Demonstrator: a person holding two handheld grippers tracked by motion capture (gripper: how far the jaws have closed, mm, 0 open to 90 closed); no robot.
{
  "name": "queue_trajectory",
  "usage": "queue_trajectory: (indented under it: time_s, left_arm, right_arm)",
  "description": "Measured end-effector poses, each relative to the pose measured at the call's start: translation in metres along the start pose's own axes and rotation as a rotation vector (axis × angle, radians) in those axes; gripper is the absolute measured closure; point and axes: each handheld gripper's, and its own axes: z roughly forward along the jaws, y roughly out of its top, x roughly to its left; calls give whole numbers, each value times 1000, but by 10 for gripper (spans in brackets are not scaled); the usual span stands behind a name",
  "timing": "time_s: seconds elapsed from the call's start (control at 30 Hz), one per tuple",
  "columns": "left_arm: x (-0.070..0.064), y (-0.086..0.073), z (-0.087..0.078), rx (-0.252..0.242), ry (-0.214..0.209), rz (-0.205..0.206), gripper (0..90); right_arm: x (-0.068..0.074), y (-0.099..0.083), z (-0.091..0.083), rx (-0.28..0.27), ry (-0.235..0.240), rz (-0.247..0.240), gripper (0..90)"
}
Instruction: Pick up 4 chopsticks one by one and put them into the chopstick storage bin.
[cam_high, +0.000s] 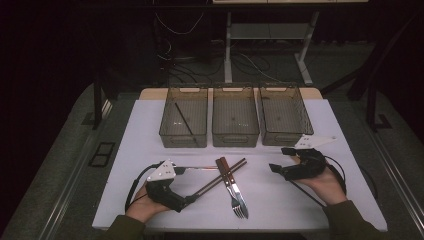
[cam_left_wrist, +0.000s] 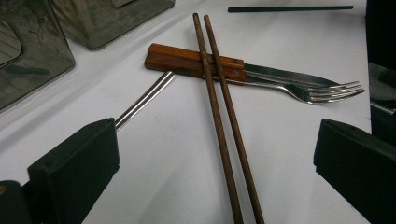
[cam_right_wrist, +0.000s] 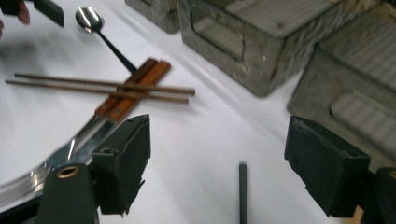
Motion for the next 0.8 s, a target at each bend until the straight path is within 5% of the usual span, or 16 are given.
queue_trajectory:
  time_s: [0.5,0.8]
  left_arm:
    - [0,0,0,8,3,1,0]
    - [0,-1,0,8,3,1,0]
  right_arm:
    - [-2,-43,-34,30,14,40,372]
    - [-9,-67,-49,58,-26,75,417]
